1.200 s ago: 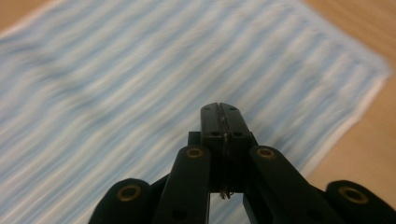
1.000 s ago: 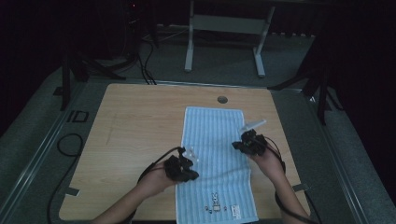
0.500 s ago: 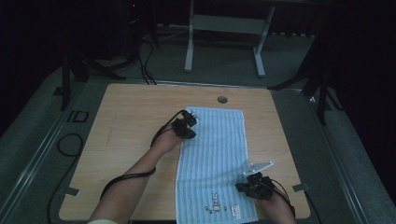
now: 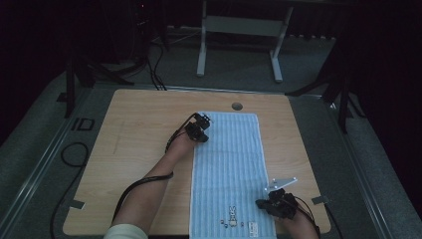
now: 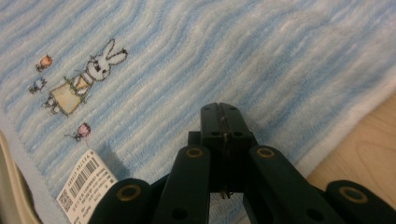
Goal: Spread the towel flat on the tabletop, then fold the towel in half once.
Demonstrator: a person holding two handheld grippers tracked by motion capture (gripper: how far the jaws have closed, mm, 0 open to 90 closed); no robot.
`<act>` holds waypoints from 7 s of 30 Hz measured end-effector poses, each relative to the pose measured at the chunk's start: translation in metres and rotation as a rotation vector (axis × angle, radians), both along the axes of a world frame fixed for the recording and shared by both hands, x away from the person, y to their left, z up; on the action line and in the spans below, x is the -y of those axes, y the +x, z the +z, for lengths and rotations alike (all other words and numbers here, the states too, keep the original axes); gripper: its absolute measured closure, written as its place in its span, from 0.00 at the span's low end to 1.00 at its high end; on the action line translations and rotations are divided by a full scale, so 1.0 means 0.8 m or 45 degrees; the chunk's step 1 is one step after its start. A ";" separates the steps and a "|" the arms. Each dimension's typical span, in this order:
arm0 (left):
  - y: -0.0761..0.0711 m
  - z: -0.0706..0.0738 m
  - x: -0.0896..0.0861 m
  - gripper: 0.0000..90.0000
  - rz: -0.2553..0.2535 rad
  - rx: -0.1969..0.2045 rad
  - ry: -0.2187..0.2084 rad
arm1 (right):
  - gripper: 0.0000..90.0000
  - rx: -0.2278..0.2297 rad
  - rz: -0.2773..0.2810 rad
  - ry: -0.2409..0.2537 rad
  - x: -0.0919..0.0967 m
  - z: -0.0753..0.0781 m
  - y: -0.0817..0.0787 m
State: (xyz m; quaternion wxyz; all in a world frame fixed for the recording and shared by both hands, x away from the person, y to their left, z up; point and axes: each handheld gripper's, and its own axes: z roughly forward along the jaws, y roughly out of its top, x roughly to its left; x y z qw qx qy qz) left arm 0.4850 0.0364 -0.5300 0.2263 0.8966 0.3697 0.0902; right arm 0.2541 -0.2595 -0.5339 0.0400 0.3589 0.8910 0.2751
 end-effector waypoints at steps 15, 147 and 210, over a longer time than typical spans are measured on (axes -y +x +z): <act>-0.028 0.028 -0.008 0.89 -0.019 -0.013 -0.134 | 1.00 0.077 -0.046 0.049 0.024 0.030 0.016; -0.124 0.014 -0.045 0.95 -0.114 -0.028 -0.187 | 0.92 0.049 -0.200 -0.108 0.026 0.039 0.191; -0.084 0.003 -0.153 0.80 0.102 -0.094 -0.085 | 0.89 -0.029 -0.030 -0.173 -0.130 0.014 0.241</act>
